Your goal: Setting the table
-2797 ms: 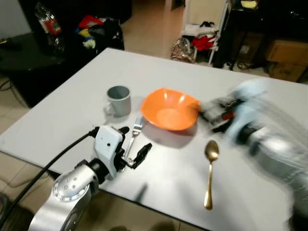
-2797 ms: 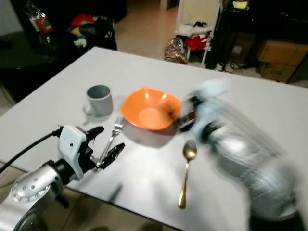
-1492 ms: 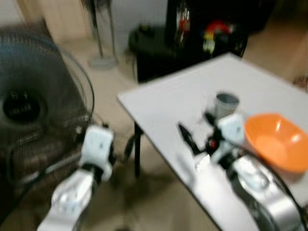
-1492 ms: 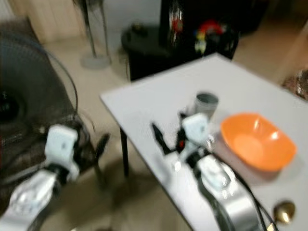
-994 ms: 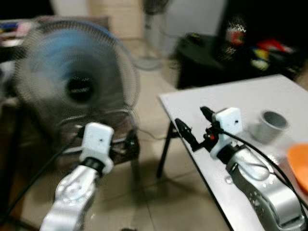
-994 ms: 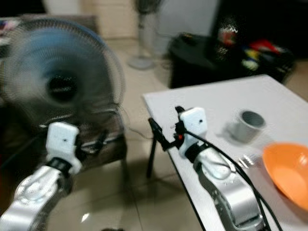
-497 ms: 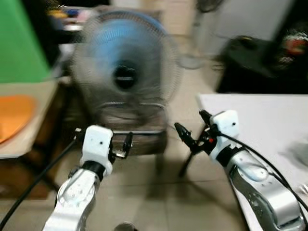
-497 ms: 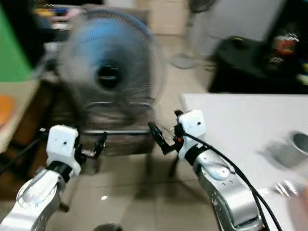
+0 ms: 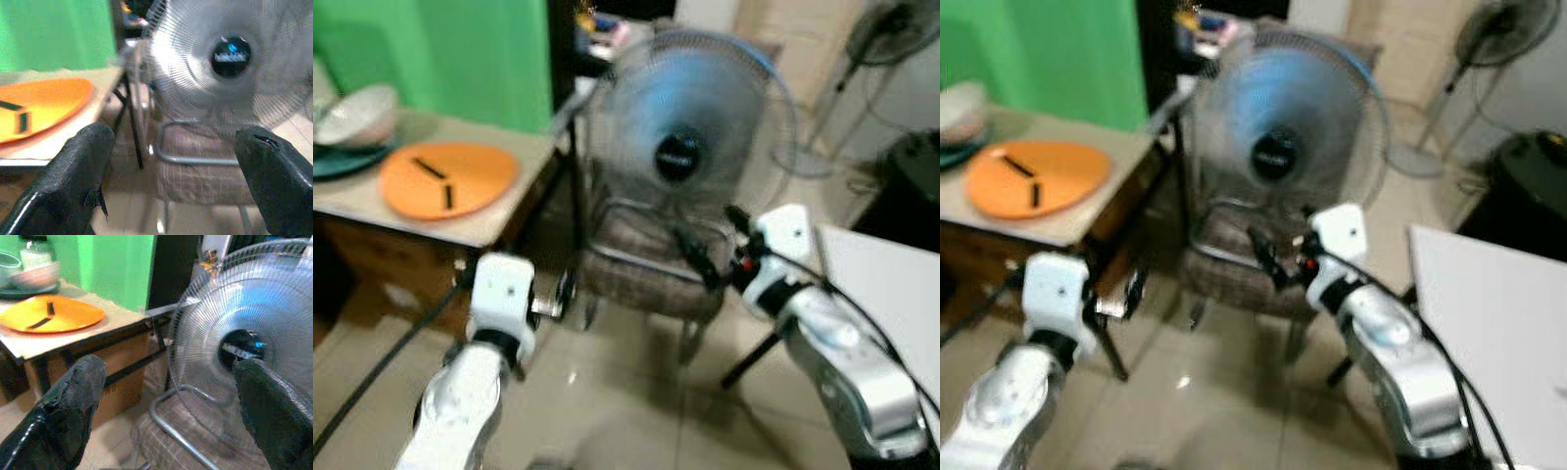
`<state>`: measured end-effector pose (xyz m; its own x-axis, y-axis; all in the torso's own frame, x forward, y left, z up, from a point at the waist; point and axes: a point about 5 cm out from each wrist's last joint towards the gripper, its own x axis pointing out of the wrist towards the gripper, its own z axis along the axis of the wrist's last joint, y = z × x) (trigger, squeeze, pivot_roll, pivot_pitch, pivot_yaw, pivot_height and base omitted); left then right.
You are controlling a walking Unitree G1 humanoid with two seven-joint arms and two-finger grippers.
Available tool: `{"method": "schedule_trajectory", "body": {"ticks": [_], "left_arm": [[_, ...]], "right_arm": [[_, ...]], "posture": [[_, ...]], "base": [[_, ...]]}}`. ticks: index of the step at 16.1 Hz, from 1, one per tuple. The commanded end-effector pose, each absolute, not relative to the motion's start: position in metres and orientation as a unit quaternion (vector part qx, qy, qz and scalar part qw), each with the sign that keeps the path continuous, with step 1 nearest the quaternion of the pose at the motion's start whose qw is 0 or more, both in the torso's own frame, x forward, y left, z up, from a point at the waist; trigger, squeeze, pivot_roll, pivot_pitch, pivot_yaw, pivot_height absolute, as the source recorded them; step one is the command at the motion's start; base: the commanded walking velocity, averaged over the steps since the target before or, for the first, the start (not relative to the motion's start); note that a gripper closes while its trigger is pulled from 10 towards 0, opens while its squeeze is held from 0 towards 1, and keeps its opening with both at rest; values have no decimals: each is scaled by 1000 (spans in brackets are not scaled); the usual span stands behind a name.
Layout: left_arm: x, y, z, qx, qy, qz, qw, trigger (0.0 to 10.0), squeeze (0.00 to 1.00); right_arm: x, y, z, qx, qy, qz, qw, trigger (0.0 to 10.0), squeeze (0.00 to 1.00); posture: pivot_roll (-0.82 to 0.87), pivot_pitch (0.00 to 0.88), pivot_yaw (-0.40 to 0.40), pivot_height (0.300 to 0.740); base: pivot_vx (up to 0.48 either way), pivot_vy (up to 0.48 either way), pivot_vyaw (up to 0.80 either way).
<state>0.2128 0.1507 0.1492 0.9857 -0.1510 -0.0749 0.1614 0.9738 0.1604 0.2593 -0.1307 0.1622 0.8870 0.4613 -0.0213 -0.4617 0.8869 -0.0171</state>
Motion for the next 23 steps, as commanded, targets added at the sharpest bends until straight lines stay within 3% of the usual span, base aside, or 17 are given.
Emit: {"method": "schedule_trajectory", "body": {"ticks": [1,9,13,23], "left_arm": [[211,157,140,84,51,-54,994,10000,0],[204,147,140,59,48,-59,995,10000,0],[204,162,145,77,46,-56,994,10000,0],[204,160,146,65,47,-73,994,10000,0]], "right_arm": [[260,-131,156,-31,18,235,971,10000,1000],[246,-119,142,-13,63,267,962,10000,1000],[253,-120,134,-24,83,231,969,10000,1000],[256,-131,135,10,69,185,980,10000,1000]], "posture": [[119,18,-131,740],[125,0,-104,740],[147,0,-97,740],[146,0,-86,740]], "base": [[0,0,800],[0,0,800],[135,0,0],[303,0,0]]}}
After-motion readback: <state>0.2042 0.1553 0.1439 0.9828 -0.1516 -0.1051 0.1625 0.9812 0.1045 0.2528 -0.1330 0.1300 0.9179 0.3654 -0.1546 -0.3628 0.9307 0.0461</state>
